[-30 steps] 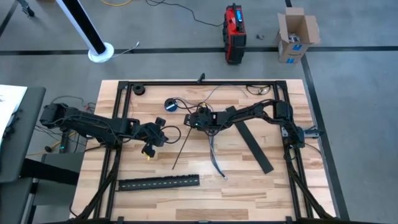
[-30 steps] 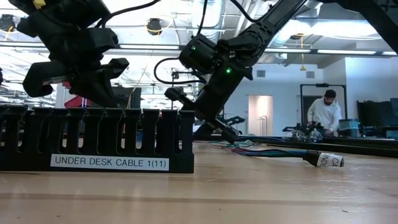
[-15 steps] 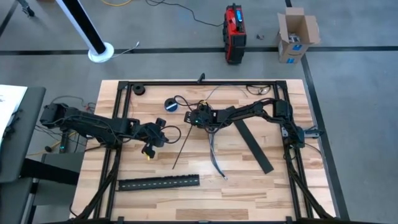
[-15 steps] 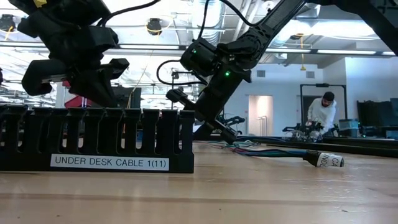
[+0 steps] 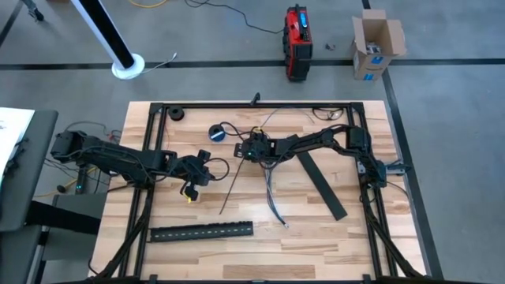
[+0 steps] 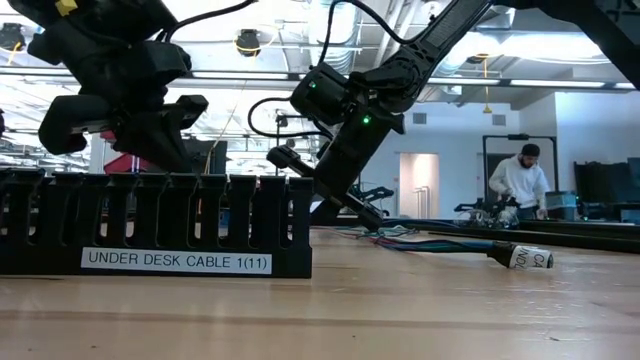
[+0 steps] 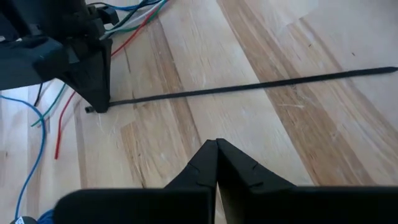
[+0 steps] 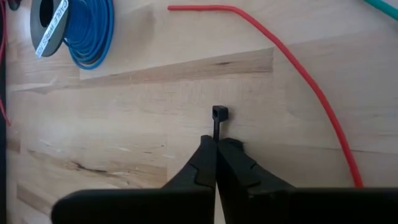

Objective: Ziptie cables
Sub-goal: Wrap the cable wires with the black zip tie

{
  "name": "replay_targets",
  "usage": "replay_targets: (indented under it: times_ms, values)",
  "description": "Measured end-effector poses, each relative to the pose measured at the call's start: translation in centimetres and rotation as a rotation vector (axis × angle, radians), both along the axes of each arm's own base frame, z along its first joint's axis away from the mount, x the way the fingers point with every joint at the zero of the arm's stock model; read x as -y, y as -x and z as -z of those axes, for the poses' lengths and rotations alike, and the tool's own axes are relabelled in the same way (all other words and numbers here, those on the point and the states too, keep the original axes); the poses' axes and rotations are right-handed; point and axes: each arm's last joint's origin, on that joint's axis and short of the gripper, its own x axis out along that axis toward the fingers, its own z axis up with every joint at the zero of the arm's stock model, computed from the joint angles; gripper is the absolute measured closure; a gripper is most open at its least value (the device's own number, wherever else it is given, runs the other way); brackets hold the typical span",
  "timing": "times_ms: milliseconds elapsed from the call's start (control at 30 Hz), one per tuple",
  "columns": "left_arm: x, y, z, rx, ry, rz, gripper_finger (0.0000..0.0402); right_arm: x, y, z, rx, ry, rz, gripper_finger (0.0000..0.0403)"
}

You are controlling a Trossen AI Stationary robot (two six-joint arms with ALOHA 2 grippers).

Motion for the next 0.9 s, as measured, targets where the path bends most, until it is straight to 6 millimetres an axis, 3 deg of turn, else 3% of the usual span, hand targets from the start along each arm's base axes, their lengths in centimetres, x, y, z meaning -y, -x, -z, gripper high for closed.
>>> replay_targets:
  times_ms: [233,533,767,900]
  values:
    - [0.0,0.0,0.0,0.0,0.001,-0.004,0.0402,-0.5,-0.4,-0.4,-0.003,0.063,-0.006,0.0402]
    - [-0.1,-0.1,-0.1,0.014,0.0,-0.043,0.0402,-0.8,-1.8,-2.6,0.051,0.128,-0.027,0.0403]
    - [-0.4,-0.1,-0.1,0.035,0.034,-0.157,0.0402,0.7,-1.6,-3.2,-0.02,0.127,-0.046,0.04]
    - [-1.0,-0.5,0.2,0.045,0.119,-0.251,0.0402,2.2,-1.4,-3.0,-0.022,0.041,-0.257,0.0364]
